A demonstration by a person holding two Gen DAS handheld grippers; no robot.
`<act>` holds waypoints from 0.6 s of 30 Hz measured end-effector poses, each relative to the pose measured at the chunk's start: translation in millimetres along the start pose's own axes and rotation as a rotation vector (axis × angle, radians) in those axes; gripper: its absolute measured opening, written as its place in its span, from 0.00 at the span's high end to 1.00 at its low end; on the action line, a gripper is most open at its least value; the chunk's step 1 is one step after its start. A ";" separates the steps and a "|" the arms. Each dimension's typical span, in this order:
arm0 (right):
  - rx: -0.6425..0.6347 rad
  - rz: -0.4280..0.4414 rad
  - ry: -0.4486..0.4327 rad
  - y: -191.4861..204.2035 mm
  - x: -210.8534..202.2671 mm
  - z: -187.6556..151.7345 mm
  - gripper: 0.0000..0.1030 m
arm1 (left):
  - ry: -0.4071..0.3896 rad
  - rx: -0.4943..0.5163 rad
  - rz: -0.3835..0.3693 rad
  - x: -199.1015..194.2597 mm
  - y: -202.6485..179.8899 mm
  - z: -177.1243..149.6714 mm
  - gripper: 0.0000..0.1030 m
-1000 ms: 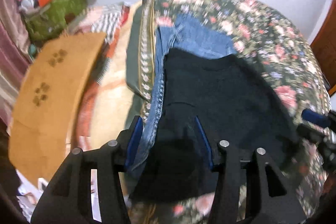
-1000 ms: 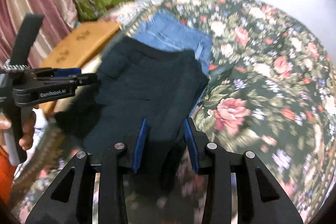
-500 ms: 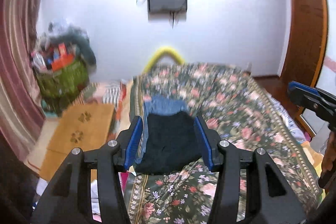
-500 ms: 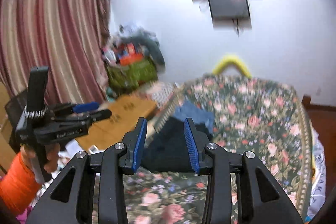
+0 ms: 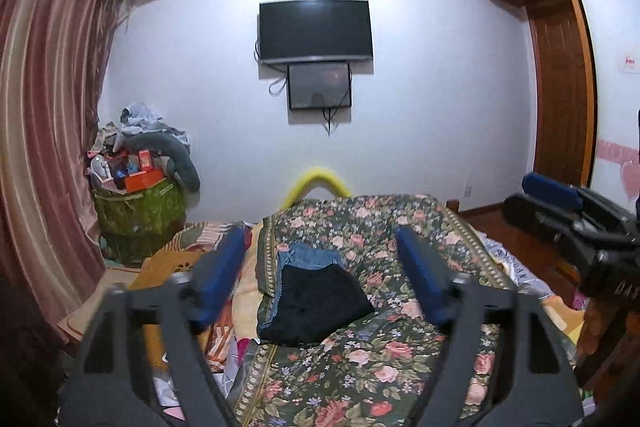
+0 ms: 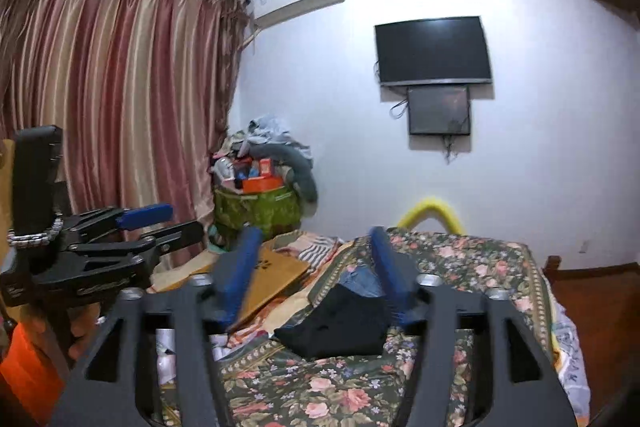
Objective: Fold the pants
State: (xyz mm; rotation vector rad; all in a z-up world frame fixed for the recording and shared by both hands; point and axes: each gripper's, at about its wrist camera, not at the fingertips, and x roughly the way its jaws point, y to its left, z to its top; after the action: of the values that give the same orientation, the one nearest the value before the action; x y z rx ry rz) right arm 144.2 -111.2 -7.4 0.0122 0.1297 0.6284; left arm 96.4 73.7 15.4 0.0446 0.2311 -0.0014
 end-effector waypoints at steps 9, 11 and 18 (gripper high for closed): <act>0.016 -0.088 -0.017 5.7 -13.4 -3.1 0.00 | -0.017 -0.024 0.012 -22.5 -4.0 -4.1 0.00; 0.030 -0.088 -0.015 2.4 -14.5 -5.8 0.00 | -0.021 -0.017 0.019 -23.3 -5.1 -5.2 0.00; 0.030 -0.093 -0.002 0.6 -14.2 -10.9 0.00 | 0.002 -0.039 0.006 -17.5 -1.7 -11.3 0.00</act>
State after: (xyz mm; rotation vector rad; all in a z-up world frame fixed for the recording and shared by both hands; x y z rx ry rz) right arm 131.2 -119.4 -16.6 0.0360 0.1372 0.5331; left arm 76.8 72.5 8.4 0.0068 0.2330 0.0092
